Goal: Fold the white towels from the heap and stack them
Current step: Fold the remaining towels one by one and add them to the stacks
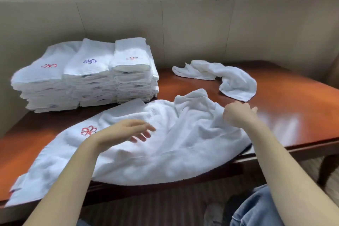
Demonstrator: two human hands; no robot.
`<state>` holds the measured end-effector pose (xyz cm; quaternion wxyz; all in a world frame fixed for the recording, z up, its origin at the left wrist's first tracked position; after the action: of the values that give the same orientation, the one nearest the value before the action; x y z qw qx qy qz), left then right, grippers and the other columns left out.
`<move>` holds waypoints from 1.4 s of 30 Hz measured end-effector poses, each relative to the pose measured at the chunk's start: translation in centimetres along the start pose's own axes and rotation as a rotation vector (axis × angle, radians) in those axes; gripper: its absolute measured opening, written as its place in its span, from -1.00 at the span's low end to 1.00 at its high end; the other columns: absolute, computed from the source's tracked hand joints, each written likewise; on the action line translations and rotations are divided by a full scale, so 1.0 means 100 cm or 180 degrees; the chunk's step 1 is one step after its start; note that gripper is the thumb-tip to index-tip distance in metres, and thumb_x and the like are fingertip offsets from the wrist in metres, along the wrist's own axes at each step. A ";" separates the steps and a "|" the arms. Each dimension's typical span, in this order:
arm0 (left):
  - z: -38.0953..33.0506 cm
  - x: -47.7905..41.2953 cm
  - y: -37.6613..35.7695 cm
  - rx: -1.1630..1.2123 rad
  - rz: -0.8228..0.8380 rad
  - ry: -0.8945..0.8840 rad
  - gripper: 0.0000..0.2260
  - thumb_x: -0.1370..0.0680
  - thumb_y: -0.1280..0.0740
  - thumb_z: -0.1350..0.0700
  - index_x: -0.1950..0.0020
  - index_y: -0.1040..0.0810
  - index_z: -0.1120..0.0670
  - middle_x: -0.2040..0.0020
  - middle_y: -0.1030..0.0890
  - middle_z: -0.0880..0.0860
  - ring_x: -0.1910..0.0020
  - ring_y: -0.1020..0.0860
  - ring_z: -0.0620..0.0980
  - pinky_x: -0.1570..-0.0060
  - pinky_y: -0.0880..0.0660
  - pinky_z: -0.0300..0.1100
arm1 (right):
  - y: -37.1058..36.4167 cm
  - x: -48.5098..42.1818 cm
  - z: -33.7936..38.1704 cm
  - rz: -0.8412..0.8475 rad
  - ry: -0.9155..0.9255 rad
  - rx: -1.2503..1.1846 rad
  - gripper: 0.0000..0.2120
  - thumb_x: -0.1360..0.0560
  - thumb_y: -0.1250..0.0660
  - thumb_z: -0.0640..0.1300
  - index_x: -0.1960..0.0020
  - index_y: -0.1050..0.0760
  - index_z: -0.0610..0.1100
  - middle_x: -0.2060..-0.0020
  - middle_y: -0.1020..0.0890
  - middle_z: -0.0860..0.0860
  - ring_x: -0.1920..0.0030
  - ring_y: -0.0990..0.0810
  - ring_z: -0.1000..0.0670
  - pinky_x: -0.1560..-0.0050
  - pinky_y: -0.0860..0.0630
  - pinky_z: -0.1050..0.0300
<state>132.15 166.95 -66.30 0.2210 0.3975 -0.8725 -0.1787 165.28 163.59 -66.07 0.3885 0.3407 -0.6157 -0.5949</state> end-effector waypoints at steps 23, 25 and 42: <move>0.068 0.011 0.110 -0.1382 -0.4991 0.0629 -0.75 -0.35 -0.23 0.38 0.06 -0.36 0.12 0.10 -0.48 0.18 0.19 -0.44 0.27 0.27 -0.31 -0.01 | -0.020 -0.093 0.074 -0.2038 -0.0702 -0.1238 -0.80 -0.45 -0.15 -0.43 -0.02 -0.48 -0.34 0.01 -0.53 -0.32 -0.03 -0.51 -0.31 -0.07 -0.35 -0.09; 0.066 0.016 0.108 -0.1790 -0.5134 0.0455 -0.72 -0.33 -0.24 0.42 0.02 -0.39 0.16 0.05 -0.49 0.23 0.07 -0.46 0.29 0.23 -0.33 0.05 | -0.018 -0.092 0.070 -0.2429 -0.0714 -0.1430 -0.75 -0.46 -0.11 -0.44 -0.06 -0.47 -0.33 -0.02 -0.47 -0.33 -0.06 -0.43 -0.31 -0.06 -0.28 -0.10; 0.066 -0.014 0.072 -0.2670 -0.1384 0.1106 -0.33 -0.53 -0.12 0.20 -0.54 0.06 -0.22 -0.18 -0.41 0.06 0.04 -0.49 0.06 0.13 -0.40 -0.13 | 0.018 -0.040 0.075 -0.2452 0.0455 -0.2424 -0.62 -0.30 -0.11 -0.47 -0.06 -0.45 -0.25 0.23 -0.49 -0.16 0.18 -0.40 -0.18 0.21 -0.29 0.06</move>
<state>125.03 173.41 -68.70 0.4614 0.4708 -0.5728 -0.4871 160.62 170.71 -64.53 0.2792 0.4164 -0.1595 -0.8504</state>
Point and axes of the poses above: each hand's wrist, its own x-axis away from the middle knuckle, its own y-axis out of the back of the hand, z = x × y, the point moved 1 cm from there along -x, towards the middle knuckle
